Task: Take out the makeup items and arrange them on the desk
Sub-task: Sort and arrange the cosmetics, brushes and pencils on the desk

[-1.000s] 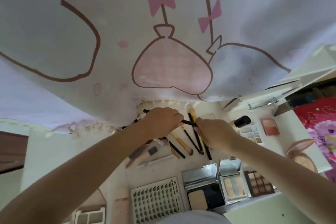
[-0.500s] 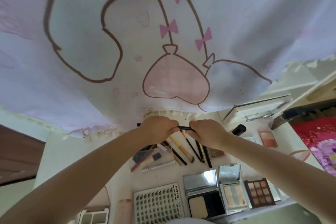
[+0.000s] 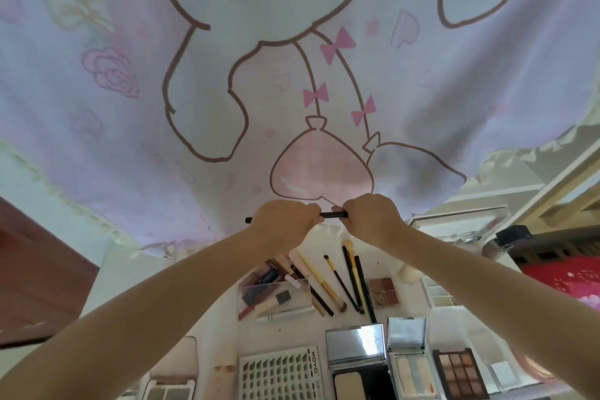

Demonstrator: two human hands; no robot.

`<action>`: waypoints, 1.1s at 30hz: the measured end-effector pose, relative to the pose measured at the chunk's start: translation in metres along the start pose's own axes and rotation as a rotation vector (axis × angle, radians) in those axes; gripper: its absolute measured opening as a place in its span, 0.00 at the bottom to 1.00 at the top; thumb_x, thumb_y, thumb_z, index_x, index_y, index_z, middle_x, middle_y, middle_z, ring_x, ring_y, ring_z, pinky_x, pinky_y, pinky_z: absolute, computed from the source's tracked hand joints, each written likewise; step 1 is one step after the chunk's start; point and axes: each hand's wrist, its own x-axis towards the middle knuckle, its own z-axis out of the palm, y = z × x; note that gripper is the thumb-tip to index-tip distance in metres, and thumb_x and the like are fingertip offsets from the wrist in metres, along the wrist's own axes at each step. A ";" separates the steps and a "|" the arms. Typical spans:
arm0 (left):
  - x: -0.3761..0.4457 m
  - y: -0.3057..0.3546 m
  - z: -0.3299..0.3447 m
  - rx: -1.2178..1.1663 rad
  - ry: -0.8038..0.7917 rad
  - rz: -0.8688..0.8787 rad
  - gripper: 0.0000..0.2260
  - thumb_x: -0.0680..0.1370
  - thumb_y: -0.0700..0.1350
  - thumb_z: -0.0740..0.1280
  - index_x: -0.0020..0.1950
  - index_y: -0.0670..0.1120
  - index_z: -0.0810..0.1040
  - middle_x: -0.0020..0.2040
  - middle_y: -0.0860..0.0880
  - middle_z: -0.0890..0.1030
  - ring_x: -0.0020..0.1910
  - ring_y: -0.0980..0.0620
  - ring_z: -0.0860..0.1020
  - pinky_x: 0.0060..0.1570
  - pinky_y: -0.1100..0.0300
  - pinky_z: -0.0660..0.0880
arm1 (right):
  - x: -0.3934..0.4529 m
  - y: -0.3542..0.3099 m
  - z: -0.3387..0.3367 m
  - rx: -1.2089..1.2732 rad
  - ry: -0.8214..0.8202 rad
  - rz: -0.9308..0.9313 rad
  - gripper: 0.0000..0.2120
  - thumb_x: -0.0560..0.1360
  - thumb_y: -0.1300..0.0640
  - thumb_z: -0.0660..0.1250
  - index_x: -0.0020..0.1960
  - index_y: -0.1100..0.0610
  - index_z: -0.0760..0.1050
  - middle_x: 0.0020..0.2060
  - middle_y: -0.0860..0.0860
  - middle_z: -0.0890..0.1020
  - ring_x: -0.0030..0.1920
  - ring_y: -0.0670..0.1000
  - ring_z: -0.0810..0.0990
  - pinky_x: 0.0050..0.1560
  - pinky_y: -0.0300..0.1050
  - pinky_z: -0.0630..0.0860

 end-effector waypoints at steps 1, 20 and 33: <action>-0.001 -0.003 -0.002 -0.056 -0.004 -0.018 0.15 0.82 0.50 0.49 0.54 0.44 0.71 0.35 0.51 0.71 0.34 0.50 0.70 0.34 0.59 0.65 | 0.000 0.002 0.000 -0.003 0.022 0.008 0.20 0.80 0.49 0.48 0.36 0.58 0.67 0.26 0.47 0.61 0.34 0.51 0.68 0.34 0.41 0.64; -0.011 -0.020 0.046 -0.333 -0.112 -0.140 0.13 0.81 0.49 0.50 0.55 0.43 0.71 0.35 0.51 0.71 0.32 0.53 0.70 0.34 0.60 0.67 | -0.001 0.030 0.021 0.450 -0.026 -0.142 0.11 0.76 0.66 0.56 0.56 0.64 0.74 0.49 0.55 0.78 0.49 0.52 0.76 0.46 0.29 0.62; -0.007 -0.015 0.067 -0.375 -0.193 -0.133 0.14 0.82 0.48 0.50 0.53 0.42 0.71 0.31 0.53 0.68 0.36 0.50 0.71 0.40 0.55 0.71 | 0.007 0.032 0.047 0.450 -0.119 -0.195 0.12 0.76 0.66 0.58 0.56 0.63 0.76 0.51 0.56 0.79 0.51 0.52 0.76 0.47 0.29 0.62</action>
